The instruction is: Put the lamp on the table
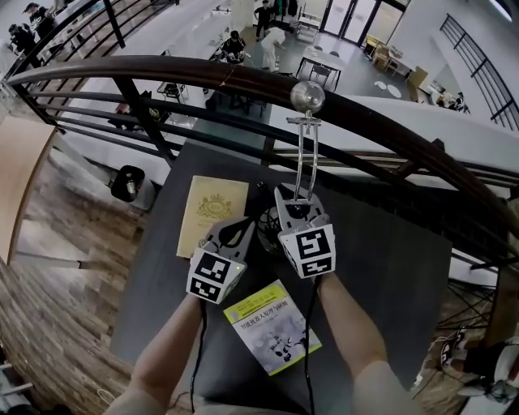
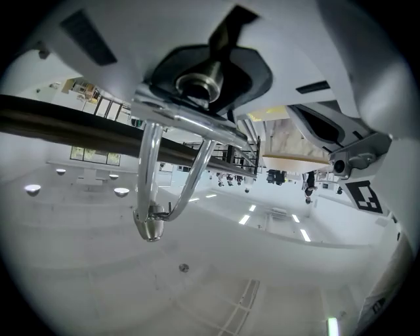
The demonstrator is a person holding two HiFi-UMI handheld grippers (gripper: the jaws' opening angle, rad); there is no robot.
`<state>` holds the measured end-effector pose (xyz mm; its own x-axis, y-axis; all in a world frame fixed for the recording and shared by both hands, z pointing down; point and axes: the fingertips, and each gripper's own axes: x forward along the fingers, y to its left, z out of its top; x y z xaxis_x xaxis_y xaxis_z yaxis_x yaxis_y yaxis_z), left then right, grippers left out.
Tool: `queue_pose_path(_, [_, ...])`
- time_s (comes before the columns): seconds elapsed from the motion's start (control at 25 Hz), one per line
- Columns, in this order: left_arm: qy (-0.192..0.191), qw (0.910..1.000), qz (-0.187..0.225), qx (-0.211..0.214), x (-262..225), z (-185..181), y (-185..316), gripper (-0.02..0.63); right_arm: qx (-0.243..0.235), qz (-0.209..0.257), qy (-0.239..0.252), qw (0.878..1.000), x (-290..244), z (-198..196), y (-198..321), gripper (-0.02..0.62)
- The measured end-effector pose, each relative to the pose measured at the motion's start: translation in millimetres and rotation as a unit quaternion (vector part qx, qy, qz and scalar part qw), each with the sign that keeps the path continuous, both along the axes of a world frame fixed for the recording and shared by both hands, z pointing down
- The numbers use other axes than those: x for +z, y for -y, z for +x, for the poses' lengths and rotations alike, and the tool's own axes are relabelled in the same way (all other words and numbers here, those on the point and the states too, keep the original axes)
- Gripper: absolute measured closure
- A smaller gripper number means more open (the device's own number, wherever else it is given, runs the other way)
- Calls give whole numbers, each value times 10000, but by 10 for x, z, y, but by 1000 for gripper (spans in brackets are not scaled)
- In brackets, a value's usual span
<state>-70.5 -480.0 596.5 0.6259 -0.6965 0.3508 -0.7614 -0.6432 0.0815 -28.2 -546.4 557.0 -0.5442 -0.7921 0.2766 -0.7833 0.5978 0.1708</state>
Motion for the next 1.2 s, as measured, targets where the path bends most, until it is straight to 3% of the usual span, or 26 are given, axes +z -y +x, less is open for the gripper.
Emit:
queue_pose_path(0.24, [17,10000,-41,21,-91,279,-184,601,-172,-29,-15,9998,-63,178,-216,595])
queue_pose_path(0.44, [-27,10000,-60,13,25,62,-18,601,-224,-323,115,9992,154,-38,-16,595])
queue_pose_path(0.56, [14,9999,-47,102,-67,170,-134,601,-147,-593,245,9978,161,49,-126,592])
queue_pose_path(0.76, [65,9999,54,110,-301,239,-257,601,37,-1014,279,9944,174,217,-300,466])
queue_pose_path(1.2, [63,9995,299,13,-746,54,-353,601,460,-1389,83,9892,87,664,-711,433])
